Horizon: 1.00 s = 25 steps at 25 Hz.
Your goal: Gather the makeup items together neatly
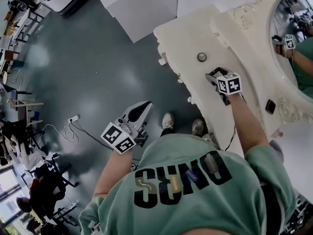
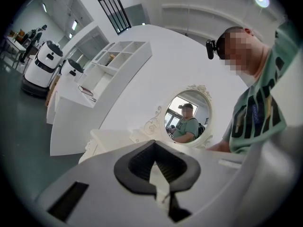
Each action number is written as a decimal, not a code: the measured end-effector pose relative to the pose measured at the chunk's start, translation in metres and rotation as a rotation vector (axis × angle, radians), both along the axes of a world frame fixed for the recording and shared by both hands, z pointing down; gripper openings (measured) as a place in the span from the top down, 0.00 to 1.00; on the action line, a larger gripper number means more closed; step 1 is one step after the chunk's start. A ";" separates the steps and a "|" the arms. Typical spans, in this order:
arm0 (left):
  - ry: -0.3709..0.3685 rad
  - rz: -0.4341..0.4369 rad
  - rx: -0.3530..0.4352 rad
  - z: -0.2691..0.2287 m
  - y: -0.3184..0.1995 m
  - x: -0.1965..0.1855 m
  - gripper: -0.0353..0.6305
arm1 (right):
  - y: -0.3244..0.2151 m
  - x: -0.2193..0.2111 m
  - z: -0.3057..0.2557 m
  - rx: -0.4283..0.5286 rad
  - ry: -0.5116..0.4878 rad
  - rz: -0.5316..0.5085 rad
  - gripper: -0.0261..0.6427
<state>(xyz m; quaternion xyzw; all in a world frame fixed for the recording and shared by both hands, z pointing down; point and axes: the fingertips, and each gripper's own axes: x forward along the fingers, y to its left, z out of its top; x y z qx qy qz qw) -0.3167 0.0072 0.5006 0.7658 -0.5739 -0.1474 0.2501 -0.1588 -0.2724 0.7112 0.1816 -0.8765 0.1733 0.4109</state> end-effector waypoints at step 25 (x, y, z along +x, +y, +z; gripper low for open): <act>-0.032 0.198 0.050 -0.028 -0.065 0.091 0.94 | -0.020 0.089 -0.130 0.225 -0.216 0.075 0.44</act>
